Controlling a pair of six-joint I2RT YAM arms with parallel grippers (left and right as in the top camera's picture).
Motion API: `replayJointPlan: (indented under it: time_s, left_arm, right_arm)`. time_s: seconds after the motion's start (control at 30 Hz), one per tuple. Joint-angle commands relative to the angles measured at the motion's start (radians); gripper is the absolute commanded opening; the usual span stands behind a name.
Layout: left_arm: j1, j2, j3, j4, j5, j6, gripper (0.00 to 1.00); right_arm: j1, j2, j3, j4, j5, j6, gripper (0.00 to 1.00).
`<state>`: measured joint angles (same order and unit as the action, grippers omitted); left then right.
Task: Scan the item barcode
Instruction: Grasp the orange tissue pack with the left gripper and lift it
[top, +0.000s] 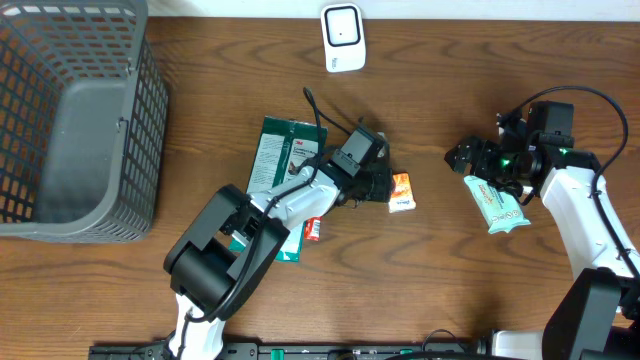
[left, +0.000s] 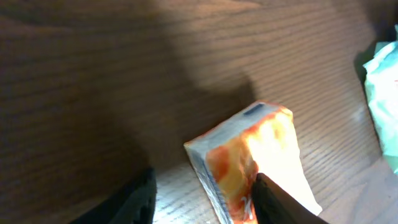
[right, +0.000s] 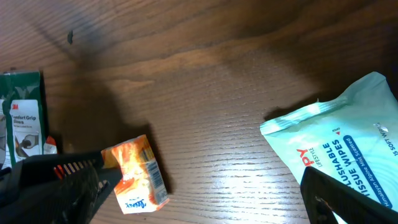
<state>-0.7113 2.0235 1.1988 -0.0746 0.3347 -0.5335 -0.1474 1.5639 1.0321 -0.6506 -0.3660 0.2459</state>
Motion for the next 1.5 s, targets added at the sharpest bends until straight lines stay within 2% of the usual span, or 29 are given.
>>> replayJointPlan:
  time_s: [0.0, 0.23, 0.3, 0.43, 0.6, 0.63, 0.77, 0.8, 0.97, 1.27, 1.33, 1.47]
  left_arm:
    - [-0.047, 0.019, -0.011, -0.01, -0.015, -0.003, 0.54]
    - [-0.113, 0.019, -0.011, -0.018, -0.148, -0.003, 0.54]
    - [-0.115, 0.019, -0.011, -0.023, -0.168, -0.002, 0.48]
    - [-0.095, 0.014, -0.01, -0.021, -0.167, -0.003, 0.41]
    - [-0.038, -0.007, -0.01, -0.021, -0.142, -0.003, 0.41]
    - [-0.026, -0.012, -0.01, -0.021, -0.12, -0.003, 0.36]
    - [0.034, -0.025, -0.01, -0.011, 0.08, -0.003, 0.12]
    - [0.054, -0.03, -0.01, -0.009, 0.148, -0.003, 0.1]
    - [0.17, -0.053, -0.009, -0.002, 0.435, -0.003, 0.08]
    - [0.444, -0.055, -0.009, 0.078, 1.142, -0.039, 0.07]
    - [0.488, -0.055, -0.009, 0.11, 1.239, -0.079, 0.07]
    - [0.536, -0.071, -0.01, 0.103, 1.239, -0.17, 0.07]
  right_arm:
    - [-0.002, -0.019, 0.013, 0.0, 0.003, 0.004, 0.99]
    - [-0.002, -0.019, 0.013, 0.0, 0.003, 0.004, 0.99]
    - [-0.002, -0.019, 0.013, 0.0, 0.003, 0.004, 0.99]
    - [-0.002, -0.019, 0.013, 0.0, 0.003, 0.004, 0.99]
    - [-0.002, -0.019, 0.013, 0.0, 0.003, 0.004, 0.99]
    - [-0.002, -0.019, 0.013, 0.0, 0.003, 0.004, 0.99]
    - [-0.002, -0.019, 0.013, 0.0, 0.003, 0.004, 0.99]
    - [-0.002, -0.019, 0.013, 0.0, 0.003, 0.004, 0.99]
    - [-0.002, -0.019, 0.013, 0.0, 0.003, 0.004, 0.99]
    - [-0.002, -0.019, 0.013, 0.0, 0.003, 0.004, 0.99]
    - [-0.002, -0.019, 0.013, 0.0, 0.003, 0.004, 0.99]
    - [-0.002, -0.019, 0.013, 0.0, 0.003, 0.004, 0.99]
